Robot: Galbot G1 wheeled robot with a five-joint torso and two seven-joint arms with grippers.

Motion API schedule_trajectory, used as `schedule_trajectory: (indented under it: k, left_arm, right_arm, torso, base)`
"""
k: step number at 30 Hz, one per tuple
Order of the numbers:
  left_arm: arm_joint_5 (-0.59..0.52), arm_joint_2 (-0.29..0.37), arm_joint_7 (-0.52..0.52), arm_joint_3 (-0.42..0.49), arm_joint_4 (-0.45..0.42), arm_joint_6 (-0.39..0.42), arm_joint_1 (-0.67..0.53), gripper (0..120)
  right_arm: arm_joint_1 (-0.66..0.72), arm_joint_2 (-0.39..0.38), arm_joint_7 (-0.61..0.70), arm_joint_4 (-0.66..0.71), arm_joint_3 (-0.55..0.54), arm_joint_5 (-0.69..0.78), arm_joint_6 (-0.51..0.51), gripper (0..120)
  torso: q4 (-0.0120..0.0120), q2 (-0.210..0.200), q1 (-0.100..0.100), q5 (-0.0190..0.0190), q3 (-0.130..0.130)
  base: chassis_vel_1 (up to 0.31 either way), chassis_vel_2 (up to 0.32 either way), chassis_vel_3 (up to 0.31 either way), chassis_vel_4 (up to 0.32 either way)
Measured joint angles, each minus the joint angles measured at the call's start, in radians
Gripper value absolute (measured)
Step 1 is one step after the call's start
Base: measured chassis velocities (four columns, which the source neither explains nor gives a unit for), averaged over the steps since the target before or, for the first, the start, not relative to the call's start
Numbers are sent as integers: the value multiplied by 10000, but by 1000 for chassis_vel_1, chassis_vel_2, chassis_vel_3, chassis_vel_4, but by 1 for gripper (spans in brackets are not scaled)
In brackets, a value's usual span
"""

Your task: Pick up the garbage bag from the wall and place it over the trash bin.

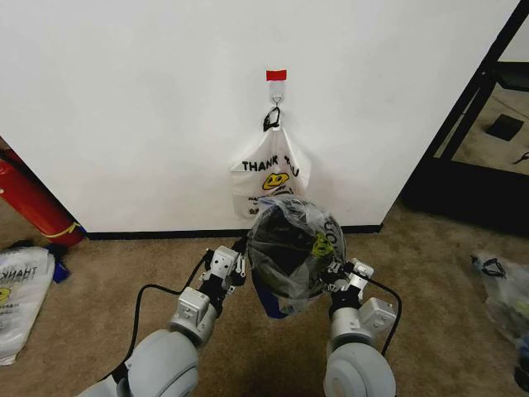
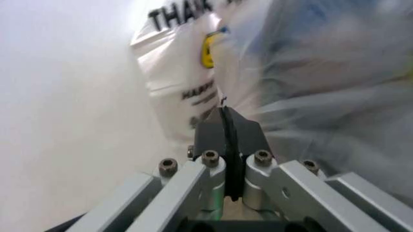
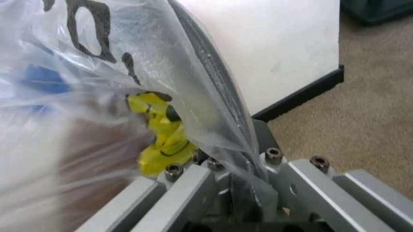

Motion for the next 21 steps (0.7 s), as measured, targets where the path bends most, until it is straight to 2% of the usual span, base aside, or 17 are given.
schedule_trajectory:
  k: [11,17,21]
  left_arm:
    - [-261,-90,84,102,439,-57,-21,0]
    - [-384,-306,178,189,936,-338,-192,0]
    - [-516,-341,191,178,926,-501,-161,0]
  right_arm:
    - [-83,-10,15,423,32,722,-56,0]
    - [-212,-152,-55,768,130,1472,-257,0]
    - [-237,-204,-55,780,171,1576,-293,0]
  torso:
    - [0,0,0,0,0]
    - [0,0,0,0,0]
    - [-1,0,0,1,0]
  base:
    - [0,0,0,0]
    - [0,0,0,0]
    - [0,0,0,0]
